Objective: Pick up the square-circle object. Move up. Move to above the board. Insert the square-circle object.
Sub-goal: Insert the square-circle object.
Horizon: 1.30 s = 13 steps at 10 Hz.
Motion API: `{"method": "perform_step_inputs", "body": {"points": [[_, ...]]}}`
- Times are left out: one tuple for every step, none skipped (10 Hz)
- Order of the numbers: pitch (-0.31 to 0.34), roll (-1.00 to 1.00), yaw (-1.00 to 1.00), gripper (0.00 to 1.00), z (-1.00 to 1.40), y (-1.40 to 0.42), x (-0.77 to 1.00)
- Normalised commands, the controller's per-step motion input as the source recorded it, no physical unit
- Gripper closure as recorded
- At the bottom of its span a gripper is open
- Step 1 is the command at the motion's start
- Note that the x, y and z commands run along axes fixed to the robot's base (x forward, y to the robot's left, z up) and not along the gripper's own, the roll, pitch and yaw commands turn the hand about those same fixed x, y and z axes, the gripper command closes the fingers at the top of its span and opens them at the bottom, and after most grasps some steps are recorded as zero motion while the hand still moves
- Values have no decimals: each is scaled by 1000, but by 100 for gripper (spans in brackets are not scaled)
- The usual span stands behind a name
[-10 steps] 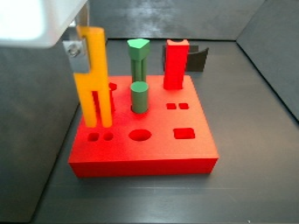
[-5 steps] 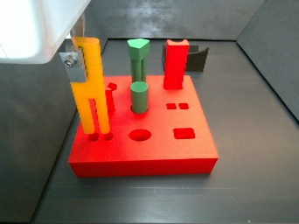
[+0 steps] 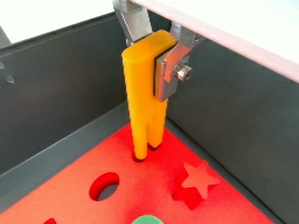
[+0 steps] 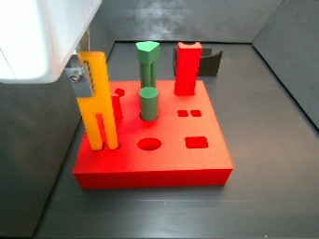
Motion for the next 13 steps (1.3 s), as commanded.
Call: {"method": "perform_step_inputs", "body": {"points": [[-40, -30, -23, 100, -191, 11, 23], [-20, -21, -126, 100, -200, 20, 180], [0, 0, -251, 100, -209, 63, 271], [26, 0, -360, 100, -260, 89, 260], [36, 0, -317, 100, -291, 69, 200], [0, 0, -109, 100, -397, 0, 0], [0, 17, 0, 100, -571, -77, 0], [0, 69, 0, 100, -697, -203, -120], [0, 89, 0, 100, -700, -189, -69], [-19, 70, 0, 100, -571, -166, -89], [-74, 26, 0, 100, -463, -143, -106], [-146, 0, 34, 100, -137, -57, -11], [0, 0, 0, 100, 0, 0, 0]]}}
